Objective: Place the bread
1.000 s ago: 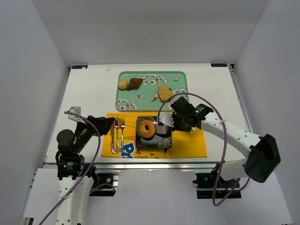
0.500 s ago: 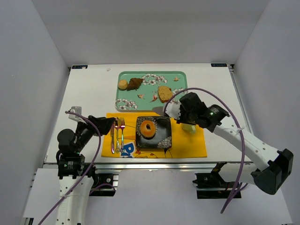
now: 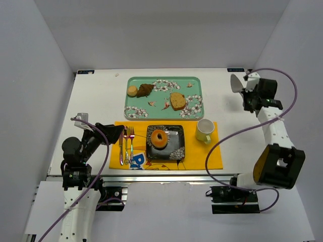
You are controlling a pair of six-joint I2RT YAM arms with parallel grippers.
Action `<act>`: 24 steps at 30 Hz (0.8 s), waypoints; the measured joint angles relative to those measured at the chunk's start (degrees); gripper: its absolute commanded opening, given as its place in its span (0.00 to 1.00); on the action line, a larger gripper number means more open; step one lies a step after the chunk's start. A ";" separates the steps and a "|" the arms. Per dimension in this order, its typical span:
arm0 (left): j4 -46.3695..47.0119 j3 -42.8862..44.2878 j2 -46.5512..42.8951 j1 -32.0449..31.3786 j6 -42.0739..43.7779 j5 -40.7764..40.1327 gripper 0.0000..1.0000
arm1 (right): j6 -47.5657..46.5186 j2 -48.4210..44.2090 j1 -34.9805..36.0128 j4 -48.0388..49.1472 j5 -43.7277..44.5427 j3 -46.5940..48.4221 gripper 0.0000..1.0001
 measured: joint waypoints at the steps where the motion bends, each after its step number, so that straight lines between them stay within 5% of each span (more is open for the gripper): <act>1: 0.13 0.00 0.00 0.00 -0.02 0.02 0.78 | 0.55 1.27 -2.23 1.46 -0.76 -2.03 0.00; 11: 1.51 -0.04 1.66 0.00 -0.13 0.17 0.78 | 0.98 10.93 -5.20 11.32 -5.03 -13.84 0.00; 14: 1.51 -0.04 2.43 0.00 -0.13 0.17 0.78 | 1.05 12.04 -5.51 13.31 -5.66 -13.81 0.22; 16: 1.51 -0.04 2.58 0.00 -0.13 0.17 0.78 | 0.76 12.92 -6.01 13.70 -6.58 -13.77 0.49; 20: 1.53 -0.04 2.58 0.00 -0.17 0.15 0.78 | 0.72 14.43 -7.82 13.40 -8.46 -13.33 0.74; 24: 1.53 0.11 3.06 0.00 -0.04 0.13 0.78 | -0.76 14.43 -10.05 10.51 -11.41 -10.84 0.89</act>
